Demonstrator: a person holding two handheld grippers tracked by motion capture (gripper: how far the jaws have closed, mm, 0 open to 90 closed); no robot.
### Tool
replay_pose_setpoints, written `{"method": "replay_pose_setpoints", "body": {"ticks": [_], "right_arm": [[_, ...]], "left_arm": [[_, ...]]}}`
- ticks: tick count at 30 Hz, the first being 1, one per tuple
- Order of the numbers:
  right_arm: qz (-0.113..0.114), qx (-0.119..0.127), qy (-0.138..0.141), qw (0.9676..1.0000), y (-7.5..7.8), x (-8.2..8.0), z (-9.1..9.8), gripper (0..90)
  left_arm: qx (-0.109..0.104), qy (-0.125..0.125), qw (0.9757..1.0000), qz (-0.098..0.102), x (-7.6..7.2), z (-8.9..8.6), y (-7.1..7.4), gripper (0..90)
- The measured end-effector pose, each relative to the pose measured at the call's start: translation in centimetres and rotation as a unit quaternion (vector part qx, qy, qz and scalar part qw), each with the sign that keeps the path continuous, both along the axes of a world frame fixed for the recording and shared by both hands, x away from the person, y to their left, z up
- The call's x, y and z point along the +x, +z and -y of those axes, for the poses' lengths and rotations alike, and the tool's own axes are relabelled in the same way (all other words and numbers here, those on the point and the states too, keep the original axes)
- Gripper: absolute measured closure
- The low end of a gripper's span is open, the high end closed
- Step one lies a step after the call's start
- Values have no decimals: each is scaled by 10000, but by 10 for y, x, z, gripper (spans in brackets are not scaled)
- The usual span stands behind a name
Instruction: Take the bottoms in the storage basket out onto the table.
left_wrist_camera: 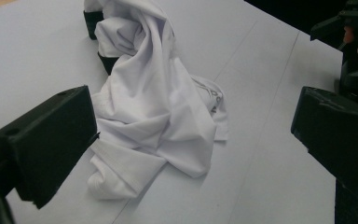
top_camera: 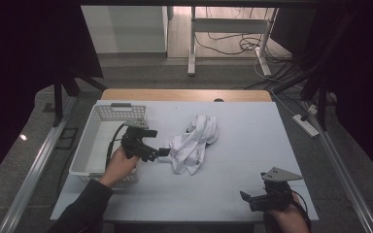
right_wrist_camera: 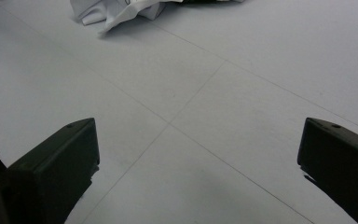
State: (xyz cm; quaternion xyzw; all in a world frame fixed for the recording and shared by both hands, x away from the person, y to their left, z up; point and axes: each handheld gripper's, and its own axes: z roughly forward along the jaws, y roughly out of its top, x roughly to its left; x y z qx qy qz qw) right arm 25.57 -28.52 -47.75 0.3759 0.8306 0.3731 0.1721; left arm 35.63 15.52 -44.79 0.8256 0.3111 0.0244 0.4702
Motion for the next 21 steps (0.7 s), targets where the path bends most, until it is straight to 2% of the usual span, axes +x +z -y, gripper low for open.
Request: {"method": "replay_pose_setpoints", "body": {"ticks": [21], "right_arm": [[-2,-26,15,10000,0,0,0,0]], "left_arm": [[-18,97,10000,6,-21,-16,-3,2]]}}
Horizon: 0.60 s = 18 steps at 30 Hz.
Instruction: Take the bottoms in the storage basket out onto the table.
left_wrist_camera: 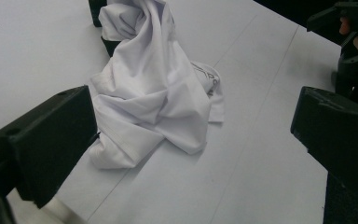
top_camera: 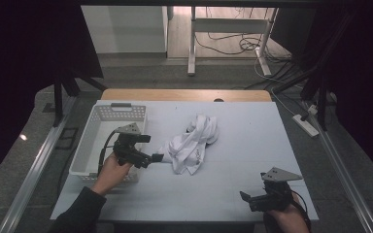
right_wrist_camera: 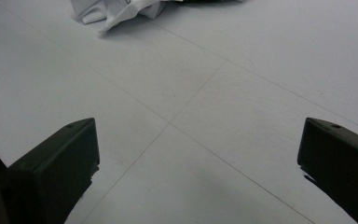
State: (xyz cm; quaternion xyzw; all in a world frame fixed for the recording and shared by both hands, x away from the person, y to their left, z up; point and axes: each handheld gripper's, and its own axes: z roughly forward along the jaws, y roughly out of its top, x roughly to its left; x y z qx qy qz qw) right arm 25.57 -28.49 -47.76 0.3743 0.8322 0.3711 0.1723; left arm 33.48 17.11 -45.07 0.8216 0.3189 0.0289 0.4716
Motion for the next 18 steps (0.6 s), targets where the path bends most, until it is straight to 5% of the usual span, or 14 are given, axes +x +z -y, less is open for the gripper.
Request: {"method": "replay_pose_setpoints", "body": {"ticks": [18], "right_arm": [[-8,-5,18,10000,0,0,-1,0]], "left_arm": [[-11,190,9998,16,-20,-17,-5,3]]}}
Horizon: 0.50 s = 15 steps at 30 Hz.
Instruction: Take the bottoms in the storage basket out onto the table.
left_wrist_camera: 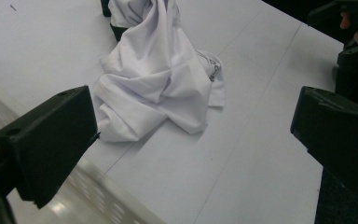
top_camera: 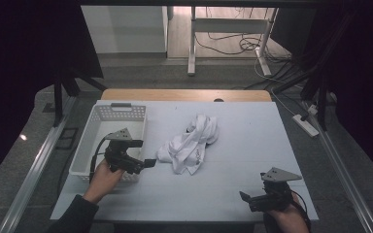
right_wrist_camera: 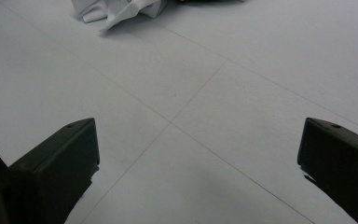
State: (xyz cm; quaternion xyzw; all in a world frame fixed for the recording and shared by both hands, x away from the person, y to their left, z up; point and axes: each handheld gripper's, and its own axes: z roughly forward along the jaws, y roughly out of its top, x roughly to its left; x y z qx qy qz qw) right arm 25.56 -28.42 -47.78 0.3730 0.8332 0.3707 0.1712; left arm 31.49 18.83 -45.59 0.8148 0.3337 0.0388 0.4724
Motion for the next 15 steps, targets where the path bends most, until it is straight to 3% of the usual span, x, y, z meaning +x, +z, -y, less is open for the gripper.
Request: {"method": "replay_pose_setpoints", "body": {"ticks": [15], "right_arm": [[-3,-21,10,10000,0,0,0,0]], "left_arm": [[23,109,9999,-36,-18,-11,-7,1]]}}
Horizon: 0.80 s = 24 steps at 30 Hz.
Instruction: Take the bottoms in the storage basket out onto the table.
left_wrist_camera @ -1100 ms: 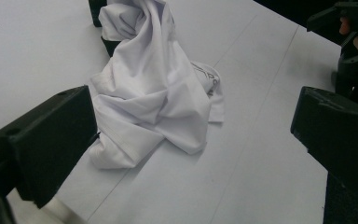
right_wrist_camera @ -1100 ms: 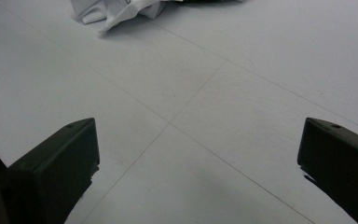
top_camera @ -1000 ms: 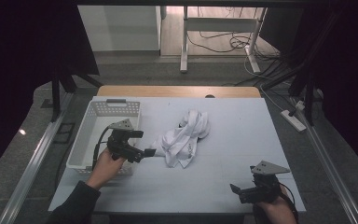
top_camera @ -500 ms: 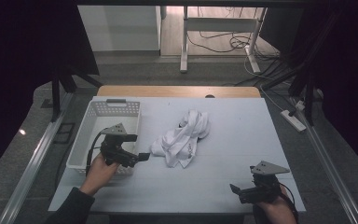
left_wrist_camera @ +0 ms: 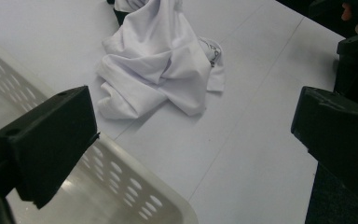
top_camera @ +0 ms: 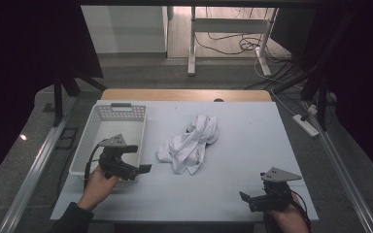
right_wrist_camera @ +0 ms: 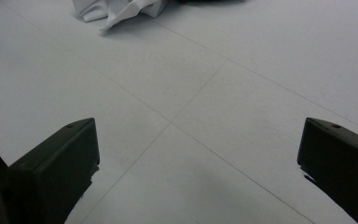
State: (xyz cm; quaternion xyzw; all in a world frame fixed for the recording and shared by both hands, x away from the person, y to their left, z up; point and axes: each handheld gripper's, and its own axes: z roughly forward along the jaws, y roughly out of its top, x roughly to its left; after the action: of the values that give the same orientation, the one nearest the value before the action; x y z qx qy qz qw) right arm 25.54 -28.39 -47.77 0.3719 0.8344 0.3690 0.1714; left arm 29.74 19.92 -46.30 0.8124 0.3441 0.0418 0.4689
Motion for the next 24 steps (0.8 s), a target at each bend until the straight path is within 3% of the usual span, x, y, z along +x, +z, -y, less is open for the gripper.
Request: {"method": "replay_pose_setpoints", "body": {"ticks": [24], "right_arm": [[-12,-8,15,10000,0,0,-1,0]], "left_arm": [[-144,296,9994,-44,-31,-30,-12,3]]}}
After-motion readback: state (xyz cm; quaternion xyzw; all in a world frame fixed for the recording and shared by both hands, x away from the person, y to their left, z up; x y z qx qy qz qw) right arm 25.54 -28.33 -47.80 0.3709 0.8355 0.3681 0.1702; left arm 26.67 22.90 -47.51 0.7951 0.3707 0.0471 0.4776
